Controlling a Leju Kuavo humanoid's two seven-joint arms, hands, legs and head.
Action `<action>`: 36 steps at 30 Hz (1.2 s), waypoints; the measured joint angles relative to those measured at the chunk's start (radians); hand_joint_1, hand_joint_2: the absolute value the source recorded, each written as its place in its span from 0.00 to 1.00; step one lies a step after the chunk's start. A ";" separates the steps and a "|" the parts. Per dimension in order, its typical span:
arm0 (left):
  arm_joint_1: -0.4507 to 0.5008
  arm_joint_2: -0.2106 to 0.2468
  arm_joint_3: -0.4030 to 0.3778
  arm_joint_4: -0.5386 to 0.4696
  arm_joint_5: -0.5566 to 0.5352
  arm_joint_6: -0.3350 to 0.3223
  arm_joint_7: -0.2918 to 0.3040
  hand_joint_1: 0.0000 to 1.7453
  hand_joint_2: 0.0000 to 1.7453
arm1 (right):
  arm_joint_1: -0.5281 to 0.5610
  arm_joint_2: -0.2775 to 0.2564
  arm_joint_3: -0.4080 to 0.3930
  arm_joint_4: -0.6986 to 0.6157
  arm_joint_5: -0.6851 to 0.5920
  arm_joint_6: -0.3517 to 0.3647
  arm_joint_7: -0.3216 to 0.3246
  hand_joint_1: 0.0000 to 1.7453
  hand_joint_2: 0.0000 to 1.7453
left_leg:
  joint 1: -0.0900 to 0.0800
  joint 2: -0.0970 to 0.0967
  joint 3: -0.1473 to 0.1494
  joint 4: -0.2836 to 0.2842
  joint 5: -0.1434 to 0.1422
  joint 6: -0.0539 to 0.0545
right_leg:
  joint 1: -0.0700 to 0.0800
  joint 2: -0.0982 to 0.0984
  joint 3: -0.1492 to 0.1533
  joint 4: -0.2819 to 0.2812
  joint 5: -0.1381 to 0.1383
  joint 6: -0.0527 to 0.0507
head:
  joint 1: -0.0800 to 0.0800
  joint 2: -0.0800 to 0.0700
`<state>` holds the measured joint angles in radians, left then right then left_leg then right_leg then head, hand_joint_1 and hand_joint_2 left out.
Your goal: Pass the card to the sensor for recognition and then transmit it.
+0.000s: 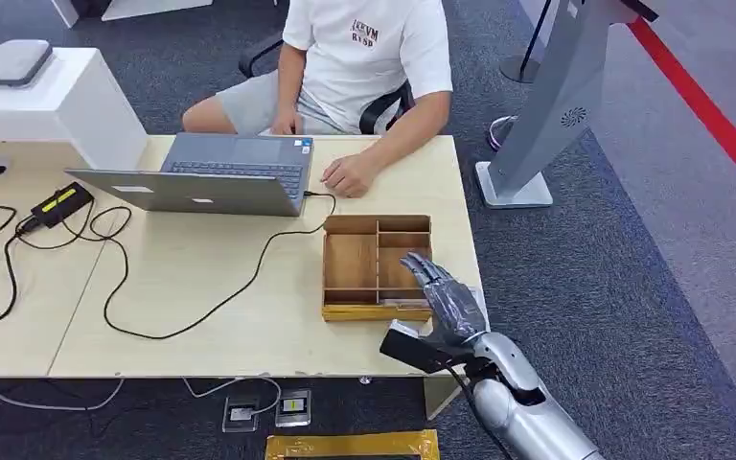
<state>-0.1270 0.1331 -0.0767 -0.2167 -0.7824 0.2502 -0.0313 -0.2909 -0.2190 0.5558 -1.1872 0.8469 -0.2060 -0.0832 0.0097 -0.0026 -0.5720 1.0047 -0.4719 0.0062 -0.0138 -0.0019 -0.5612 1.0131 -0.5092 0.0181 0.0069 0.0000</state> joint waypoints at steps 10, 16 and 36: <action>0.000 0.000 0.000 0.000 0.000 -0.002 0.000 0.00 1.00 | -0.002 0.000 0.000 0.034 -0.003 -0.004 0.000 0.00 1.00 | 0.000 0.000 0.000 0.000 0.000 0.000 | 0.000 0.000 0.000 0.000 0.000 0.000 | 0.000 0.000; 0.000 -0.001 0.000 0.000 0.003 -0.002 0.000 0.00 1.00 | -0.004 0.000 0.000 0.048 -0.007 -0.006 -0.003 0.94 1.00 | 0.000 0.000 0.000 0.000 0.000 0.000 | 0.000 0.000 0.000 0.000 0.000 0.000 | 0.000 0.000; 0.000 -0.005 0.000 0.000 0.002 -0.001 0.000 0.00 1.00 | -0.013 0.000 -0.008 0.065 -0.046 -0.006 -0.039 1.00 1.00 | 0.000 0.000 0.000 0.000 0.000 0.000 | 0.000 0.000 0.000 0.000 0.000 0.000 | 0.000 0.000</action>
<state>-0.1268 0.1286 -0.0767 -0.2163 -0.7801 0.2495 -0.0313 -0.3036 -0.2190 0.5478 -1.1223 0.8007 -0.2125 -0.1225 0.0097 -0.0026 -0.5720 1.0047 -0.4718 0.0062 -0.0138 -0.0019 -0.5612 1.0131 -0.5092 0.0181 0.0069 0.0000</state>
